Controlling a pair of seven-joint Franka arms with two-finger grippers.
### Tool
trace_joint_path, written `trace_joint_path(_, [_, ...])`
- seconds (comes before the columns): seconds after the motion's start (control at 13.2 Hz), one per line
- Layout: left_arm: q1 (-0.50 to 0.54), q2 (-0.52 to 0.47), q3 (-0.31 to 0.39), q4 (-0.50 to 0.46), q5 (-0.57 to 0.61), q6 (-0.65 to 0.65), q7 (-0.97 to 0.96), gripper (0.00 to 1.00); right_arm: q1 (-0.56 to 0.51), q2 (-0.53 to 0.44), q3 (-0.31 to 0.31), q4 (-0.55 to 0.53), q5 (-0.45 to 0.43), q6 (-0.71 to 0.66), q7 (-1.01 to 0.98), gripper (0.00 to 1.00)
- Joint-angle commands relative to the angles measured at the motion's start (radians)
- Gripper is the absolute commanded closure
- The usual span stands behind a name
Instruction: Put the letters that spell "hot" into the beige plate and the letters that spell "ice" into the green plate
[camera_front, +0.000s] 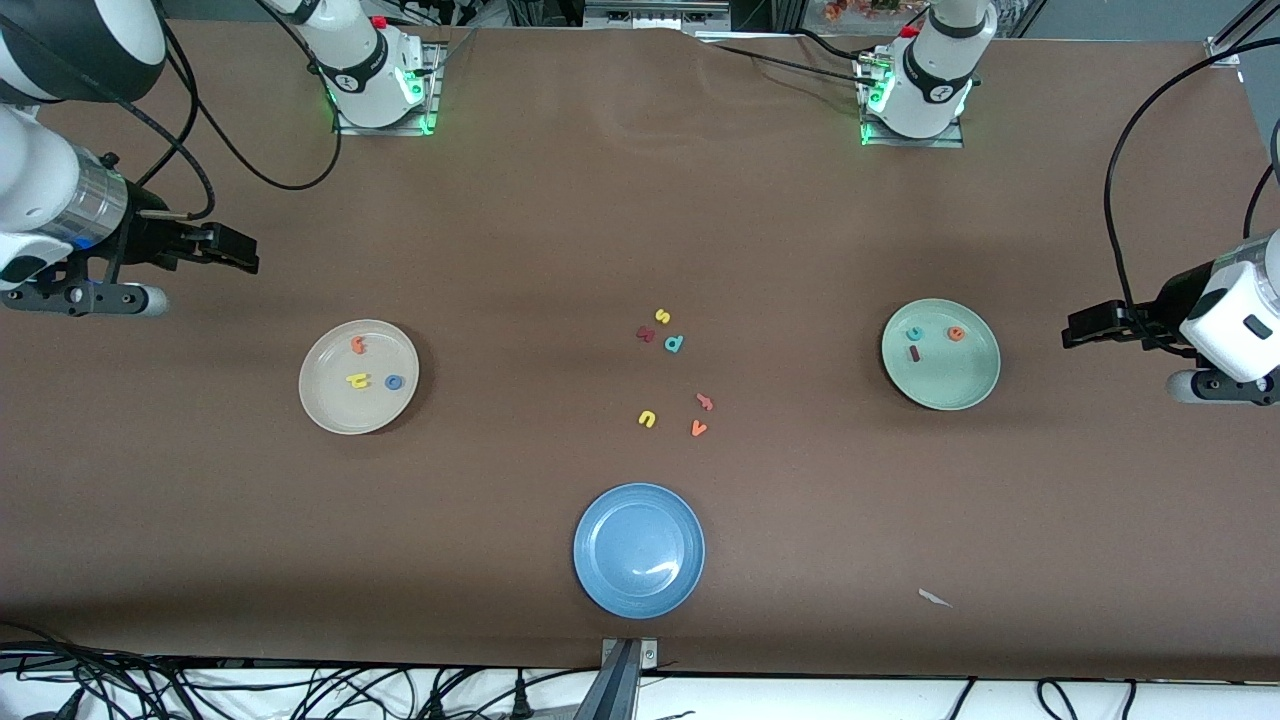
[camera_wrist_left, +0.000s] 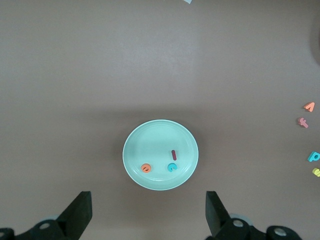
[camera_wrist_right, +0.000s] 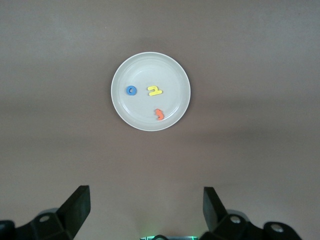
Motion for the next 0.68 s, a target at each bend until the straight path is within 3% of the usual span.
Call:
trace_joint_path(0.0, [0.010, -0.010, -0.006, -0.011, -0.001, -0.004, 0.026, 0.00, 0.004, 0.018, 0.004, 0.065, 0.020, -0.043, -0.016, 0.00])
trace_joint_path(0.61, [0.010, -0.011, -0.006, -0.011, -0.001, -0.006, 0.026, 0.00, 0.007, 0.033, 0.007, 0.080, 0.007, -0.043, -0.020, 0.00])
